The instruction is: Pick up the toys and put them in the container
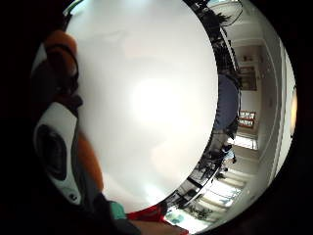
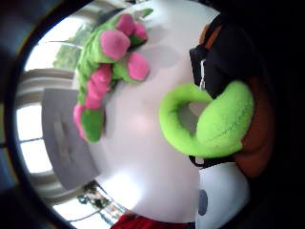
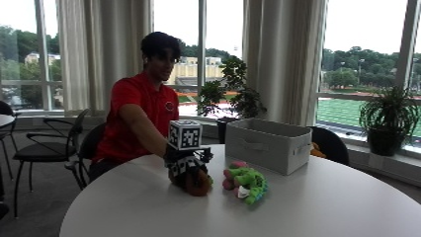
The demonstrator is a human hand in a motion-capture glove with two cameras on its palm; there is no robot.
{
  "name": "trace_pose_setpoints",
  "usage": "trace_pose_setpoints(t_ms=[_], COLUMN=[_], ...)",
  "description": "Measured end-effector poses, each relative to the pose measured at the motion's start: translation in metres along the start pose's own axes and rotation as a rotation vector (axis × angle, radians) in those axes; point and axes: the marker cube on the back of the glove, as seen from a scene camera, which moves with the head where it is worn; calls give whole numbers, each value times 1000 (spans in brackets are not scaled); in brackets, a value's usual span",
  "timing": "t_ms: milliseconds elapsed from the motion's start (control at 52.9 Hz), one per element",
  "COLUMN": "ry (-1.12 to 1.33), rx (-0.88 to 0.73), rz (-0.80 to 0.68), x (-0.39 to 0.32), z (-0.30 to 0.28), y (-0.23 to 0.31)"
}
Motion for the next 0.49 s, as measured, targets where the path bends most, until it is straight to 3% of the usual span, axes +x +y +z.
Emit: trace_pose_setpoints(t_ms=[284, 492], ry=[-31, -80], rx=[70, 159], rz=[-34, -37], x=[-4, -13], z=[-32, -106], y=[9, 17])
